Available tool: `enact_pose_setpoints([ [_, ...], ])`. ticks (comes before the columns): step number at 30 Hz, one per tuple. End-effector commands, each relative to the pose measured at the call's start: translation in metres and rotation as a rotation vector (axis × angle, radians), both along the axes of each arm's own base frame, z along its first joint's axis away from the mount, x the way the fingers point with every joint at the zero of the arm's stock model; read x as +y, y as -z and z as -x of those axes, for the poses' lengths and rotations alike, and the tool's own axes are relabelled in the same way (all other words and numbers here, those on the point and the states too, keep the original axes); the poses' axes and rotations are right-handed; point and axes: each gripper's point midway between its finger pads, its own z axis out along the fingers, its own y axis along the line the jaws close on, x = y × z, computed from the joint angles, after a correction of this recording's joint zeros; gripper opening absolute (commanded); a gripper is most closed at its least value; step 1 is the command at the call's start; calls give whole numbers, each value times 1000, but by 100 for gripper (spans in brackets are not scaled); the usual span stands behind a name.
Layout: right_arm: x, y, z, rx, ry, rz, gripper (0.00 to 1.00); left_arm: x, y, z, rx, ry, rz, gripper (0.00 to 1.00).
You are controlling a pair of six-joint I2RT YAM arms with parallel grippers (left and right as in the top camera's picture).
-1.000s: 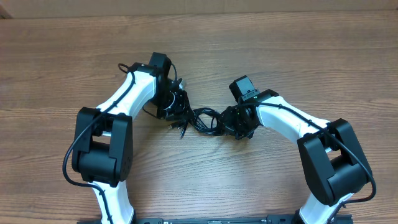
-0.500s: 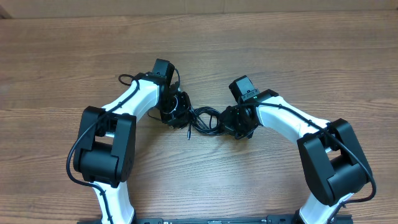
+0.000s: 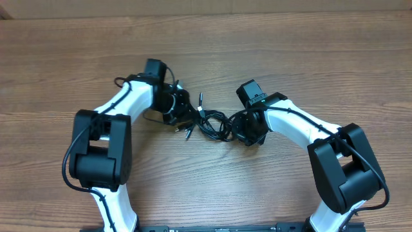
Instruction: Untangle cables
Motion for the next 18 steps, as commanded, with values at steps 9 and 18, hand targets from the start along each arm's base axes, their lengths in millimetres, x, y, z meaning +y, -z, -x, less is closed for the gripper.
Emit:
enact_pose_setpoints([
  [9,-29,7,10,37,16,128,24,56,-5,-22,-49,-95,68,4],
  [18,-48,8,17,52,-33,223,29,72,-4,-23,-57,-113,59,4],
])
